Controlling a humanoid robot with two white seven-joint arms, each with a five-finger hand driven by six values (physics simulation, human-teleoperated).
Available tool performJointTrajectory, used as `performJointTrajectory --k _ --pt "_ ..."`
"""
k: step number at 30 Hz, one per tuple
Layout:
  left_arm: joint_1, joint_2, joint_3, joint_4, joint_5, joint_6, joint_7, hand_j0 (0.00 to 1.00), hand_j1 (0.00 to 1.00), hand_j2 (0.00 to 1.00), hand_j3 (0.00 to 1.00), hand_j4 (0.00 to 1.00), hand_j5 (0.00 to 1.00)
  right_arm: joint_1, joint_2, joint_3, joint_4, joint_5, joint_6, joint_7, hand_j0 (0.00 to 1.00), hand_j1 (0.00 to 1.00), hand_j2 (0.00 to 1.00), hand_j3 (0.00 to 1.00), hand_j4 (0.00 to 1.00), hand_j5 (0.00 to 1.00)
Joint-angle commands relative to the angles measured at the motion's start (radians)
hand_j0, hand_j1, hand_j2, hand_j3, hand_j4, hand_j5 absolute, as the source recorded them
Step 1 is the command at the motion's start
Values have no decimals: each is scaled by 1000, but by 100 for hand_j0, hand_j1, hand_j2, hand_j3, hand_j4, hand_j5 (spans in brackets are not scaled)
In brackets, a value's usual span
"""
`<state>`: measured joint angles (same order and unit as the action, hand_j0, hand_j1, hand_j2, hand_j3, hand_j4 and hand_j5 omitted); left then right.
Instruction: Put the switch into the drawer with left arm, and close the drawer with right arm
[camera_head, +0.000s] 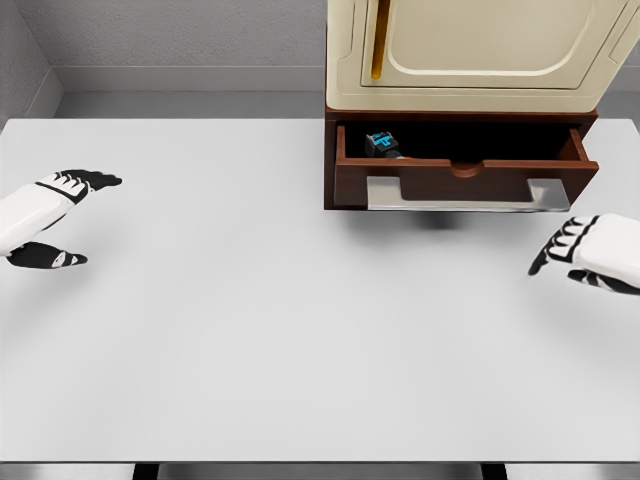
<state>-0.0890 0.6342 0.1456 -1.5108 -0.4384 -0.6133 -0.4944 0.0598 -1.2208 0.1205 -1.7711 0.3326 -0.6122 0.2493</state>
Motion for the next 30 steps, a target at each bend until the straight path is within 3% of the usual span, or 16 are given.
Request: performJointTrajectory --k 1,22,30 --pt "0 1 0 0 7 2 0 100 100 100 100 100 100 0 -6 -12 -1 -10 1 -1 64 64 64 64 64 64" --pt "0 1 0 0 9 2 0 100 100 100 100 100 100 -46 24 -15 2 -13 1 -12 63 63 63 63 63 63" --pt "2 1 2 0 9 2 0 100 100 100 100 100 100 -11 -20 -13 7 -10 1 -9 64 64 64 64 64 64"
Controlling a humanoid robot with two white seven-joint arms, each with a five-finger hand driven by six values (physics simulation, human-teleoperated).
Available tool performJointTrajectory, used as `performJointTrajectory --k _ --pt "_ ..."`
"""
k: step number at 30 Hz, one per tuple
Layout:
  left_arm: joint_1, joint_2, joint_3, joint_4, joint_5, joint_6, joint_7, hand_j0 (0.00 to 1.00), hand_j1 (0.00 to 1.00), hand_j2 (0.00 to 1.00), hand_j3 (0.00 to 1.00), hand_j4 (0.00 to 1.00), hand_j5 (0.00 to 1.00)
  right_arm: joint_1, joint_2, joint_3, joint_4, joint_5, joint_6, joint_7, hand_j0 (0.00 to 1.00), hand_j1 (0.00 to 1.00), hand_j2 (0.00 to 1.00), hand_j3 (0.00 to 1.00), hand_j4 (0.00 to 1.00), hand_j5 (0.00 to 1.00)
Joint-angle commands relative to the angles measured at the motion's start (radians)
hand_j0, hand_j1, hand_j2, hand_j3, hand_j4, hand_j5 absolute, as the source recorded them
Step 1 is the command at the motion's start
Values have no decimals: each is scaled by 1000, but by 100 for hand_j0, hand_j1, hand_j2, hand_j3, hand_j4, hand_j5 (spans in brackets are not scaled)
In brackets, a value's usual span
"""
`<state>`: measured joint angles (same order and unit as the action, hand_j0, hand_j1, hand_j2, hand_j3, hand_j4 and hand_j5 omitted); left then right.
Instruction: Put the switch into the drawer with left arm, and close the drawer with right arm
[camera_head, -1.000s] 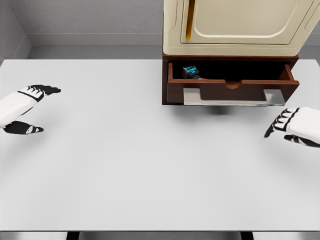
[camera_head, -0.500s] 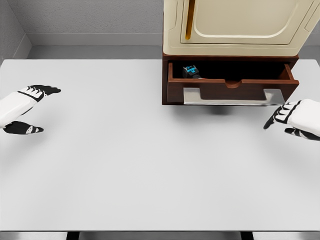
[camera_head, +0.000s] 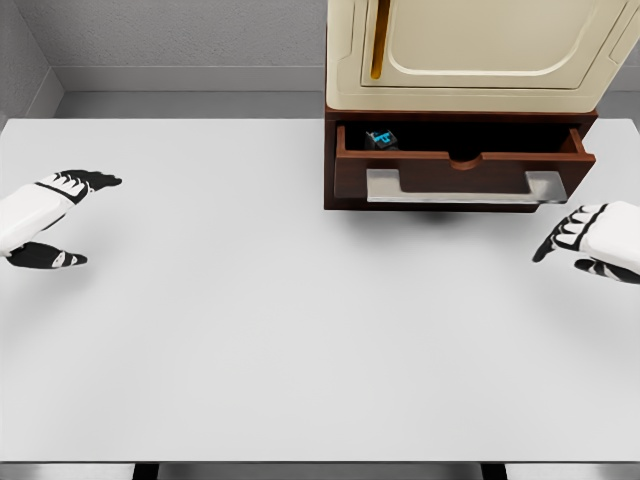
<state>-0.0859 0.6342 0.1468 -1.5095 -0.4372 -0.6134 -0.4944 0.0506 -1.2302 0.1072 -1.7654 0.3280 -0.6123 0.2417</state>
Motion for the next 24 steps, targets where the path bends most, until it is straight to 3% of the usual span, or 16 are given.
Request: performJointTrajectory --k 1,10,18,24 --pt "0 1 4 0 8 2 1 100 100 100 100 100 100 0 -12 0 -2 -6 1 2 64 64 64 64 64 64" --pt "2 1 5 0 8 2 1 100 100 100 100 100 100 2 12 2 -3 74 1 11 63 63 63 63 63 63" --pt "3 1 5 -1 8 2 1 100 100 100 100 100 100 -29 78 3 -5 69 1 7 63 63 63 63 63 63" --pt "3 1 5 0 9 2 1 100 100 100 100 100 100 -25 78 6 -2 13 1 -2 62 62 62 62 62 62"
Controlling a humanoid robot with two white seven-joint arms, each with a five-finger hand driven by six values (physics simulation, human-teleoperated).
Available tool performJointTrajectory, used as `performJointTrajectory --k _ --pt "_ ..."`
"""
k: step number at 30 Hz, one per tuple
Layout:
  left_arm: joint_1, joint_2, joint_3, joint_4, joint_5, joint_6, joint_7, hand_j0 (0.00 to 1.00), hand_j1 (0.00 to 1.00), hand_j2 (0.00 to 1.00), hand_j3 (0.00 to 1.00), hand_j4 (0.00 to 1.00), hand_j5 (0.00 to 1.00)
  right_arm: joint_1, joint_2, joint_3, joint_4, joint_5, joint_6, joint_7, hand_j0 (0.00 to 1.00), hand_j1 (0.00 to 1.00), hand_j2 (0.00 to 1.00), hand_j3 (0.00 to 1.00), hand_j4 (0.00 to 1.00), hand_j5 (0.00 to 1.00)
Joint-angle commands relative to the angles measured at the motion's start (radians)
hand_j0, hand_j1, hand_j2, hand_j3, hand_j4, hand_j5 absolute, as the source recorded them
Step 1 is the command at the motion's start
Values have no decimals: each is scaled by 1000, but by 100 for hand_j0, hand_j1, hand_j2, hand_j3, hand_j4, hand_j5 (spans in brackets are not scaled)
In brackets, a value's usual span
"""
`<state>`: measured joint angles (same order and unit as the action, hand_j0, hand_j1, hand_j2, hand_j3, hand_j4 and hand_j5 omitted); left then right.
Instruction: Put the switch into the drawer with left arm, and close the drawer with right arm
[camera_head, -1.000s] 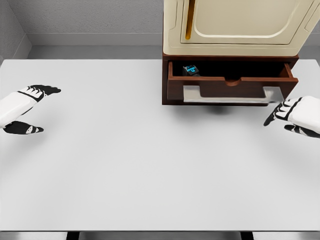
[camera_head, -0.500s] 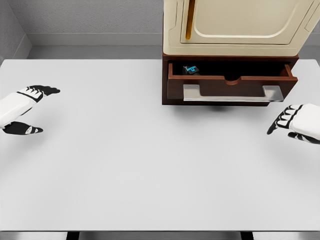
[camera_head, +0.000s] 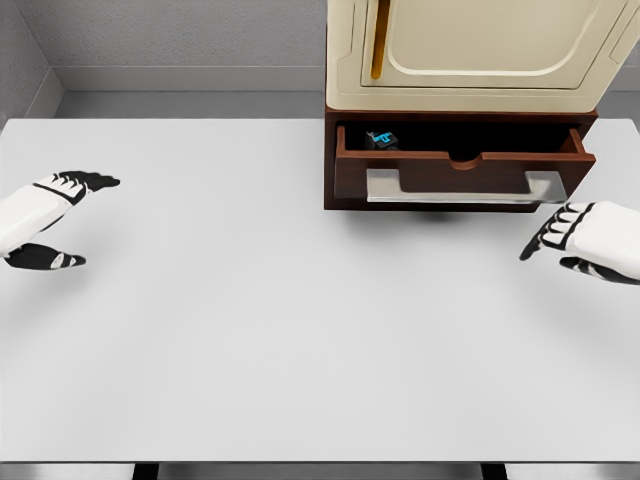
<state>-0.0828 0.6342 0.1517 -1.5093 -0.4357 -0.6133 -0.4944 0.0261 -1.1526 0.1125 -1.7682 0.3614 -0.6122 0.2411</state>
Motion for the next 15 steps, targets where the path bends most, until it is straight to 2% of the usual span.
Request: performJointTrajectory --k 1,15 --pt "0 1 0 0 8 2 0 100 100 100 100 100 100 0 1 1 3 -21 1 -2 63 63 63 63 63 63" --pt "0 1 0 0 8 2 0 100 100 100 100 100 100 -18 22 -2 24 -19 1 0 64 64 64 64 64 64"
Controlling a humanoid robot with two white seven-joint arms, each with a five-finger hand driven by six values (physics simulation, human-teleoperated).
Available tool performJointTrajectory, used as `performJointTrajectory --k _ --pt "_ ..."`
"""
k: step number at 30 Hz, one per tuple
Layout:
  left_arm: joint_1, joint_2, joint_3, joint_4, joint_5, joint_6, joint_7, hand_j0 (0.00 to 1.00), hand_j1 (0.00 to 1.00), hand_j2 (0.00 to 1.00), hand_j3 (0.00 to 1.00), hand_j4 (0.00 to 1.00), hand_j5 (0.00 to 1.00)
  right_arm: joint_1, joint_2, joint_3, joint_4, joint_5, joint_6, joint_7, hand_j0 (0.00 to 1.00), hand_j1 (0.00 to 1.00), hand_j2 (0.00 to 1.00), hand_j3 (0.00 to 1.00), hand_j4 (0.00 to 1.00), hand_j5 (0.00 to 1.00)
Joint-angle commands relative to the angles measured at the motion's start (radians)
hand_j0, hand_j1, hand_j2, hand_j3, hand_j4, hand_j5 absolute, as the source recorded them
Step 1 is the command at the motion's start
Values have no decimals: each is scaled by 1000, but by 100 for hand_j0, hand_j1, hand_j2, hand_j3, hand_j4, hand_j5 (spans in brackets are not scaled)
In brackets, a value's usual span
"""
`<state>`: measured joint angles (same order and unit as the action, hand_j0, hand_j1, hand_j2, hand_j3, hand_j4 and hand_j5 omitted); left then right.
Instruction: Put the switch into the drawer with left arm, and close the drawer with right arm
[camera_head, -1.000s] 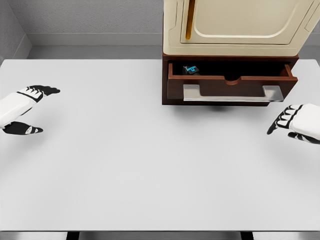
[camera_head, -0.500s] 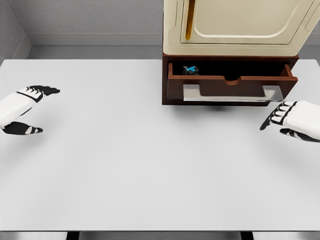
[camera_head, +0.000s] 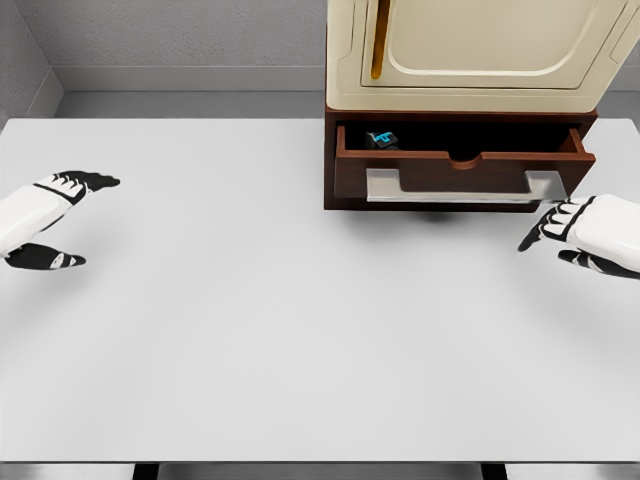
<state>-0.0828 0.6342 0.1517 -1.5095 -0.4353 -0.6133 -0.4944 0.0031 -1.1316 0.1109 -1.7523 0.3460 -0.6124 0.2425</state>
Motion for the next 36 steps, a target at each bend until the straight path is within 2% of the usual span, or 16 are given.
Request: performJointTrajectory --k 1,20,36 --pt "0 1 0 0 7 2 1 100 100 100 100 100 100 0 1 0 10 -4 2 -3 64 64 64 64 64 64" --pt "0 1 0 -2 7 2 1 100 100 100 100 100 100 -35 21 3 66 -5 2 -2 66 66 66 66 66 66" --pt "0 1 2 0 7 2 1 100 100 100 100 100 100 -51 36 3 73 -4 2 -2 67 67 67 67 67 67"
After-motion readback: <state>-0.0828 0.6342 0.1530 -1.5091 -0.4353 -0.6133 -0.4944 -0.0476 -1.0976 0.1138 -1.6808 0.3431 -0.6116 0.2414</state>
